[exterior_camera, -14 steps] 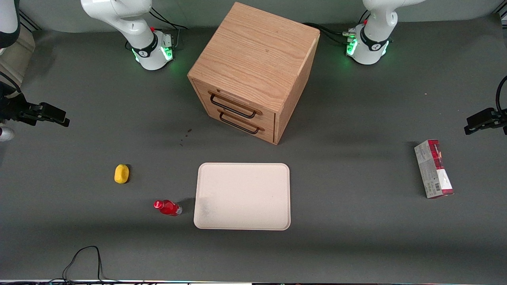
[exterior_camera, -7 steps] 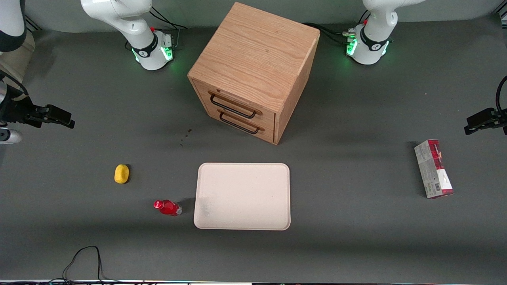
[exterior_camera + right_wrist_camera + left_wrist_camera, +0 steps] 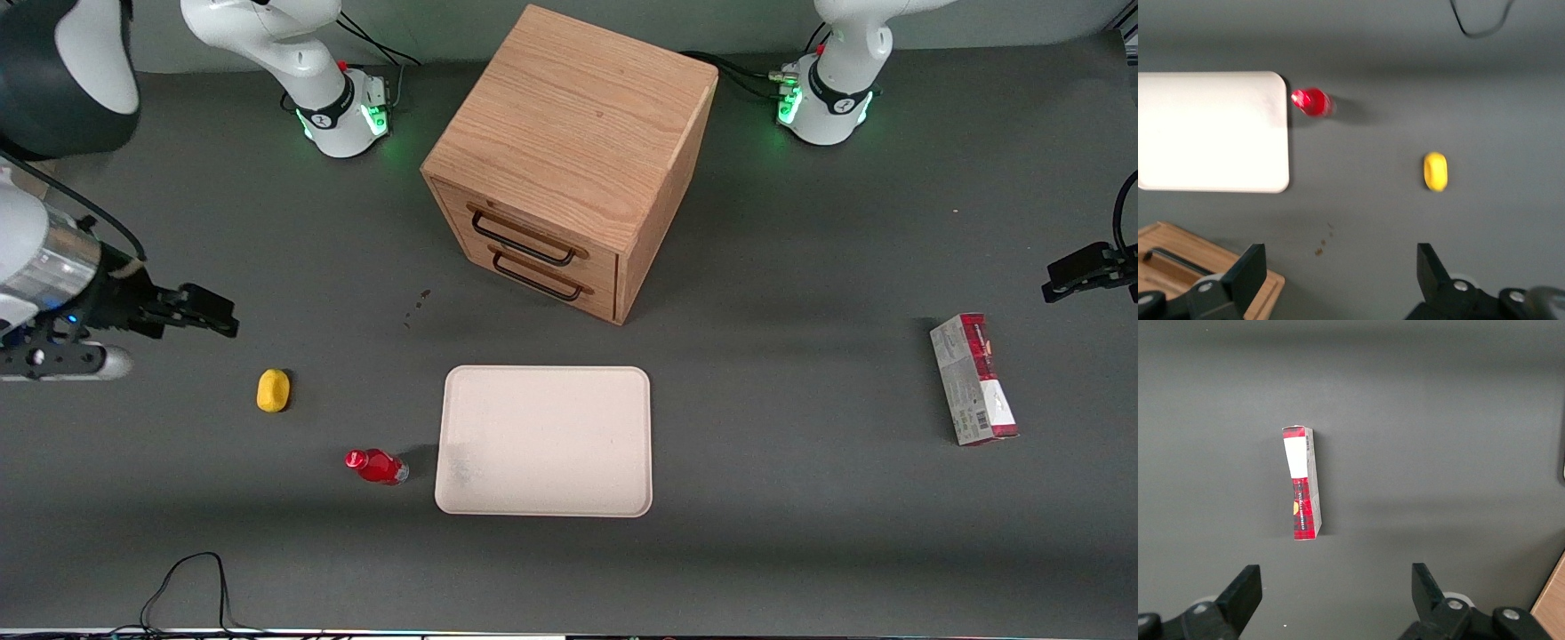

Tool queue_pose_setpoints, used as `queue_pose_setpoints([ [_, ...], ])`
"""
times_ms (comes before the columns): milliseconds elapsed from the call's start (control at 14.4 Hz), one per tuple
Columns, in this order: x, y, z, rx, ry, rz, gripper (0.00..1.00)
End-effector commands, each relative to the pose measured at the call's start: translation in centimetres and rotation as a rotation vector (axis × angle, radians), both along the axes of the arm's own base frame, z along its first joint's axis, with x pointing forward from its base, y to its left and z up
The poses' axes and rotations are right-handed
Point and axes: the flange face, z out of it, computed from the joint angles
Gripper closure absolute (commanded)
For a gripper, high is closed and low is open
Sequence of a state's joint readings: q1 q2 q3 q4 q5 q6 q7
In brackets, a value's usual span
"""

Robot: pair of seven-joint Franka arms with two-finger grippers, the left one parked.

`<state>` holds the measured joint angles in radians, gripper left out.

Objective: Place coke bottle on tray
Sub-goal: 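Move the open right gripper down toward the red Coca-Cola bottle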

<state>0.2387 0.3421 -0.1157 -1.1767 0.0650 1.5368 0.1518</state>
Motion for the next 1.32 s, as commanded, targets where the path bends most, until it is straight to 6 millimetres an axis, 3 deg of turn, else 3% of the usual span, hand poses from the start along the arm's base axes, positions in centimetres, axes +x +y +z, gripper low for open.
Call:
queue_pose_setpoints([
  [0,4.5,2.7,-1.6,-0.007,-0.019,0.008,0.0],
  [416,6.7,4.9,-5.8,0.003,-0.029,0.034,0.0],
  [624,8.0,7.3,-9.3,0.002,-0.04,0.061,0.0],
  [1249,11.7,7.6,-21.1,-0.009,-0.044,0.066,0.0],
])
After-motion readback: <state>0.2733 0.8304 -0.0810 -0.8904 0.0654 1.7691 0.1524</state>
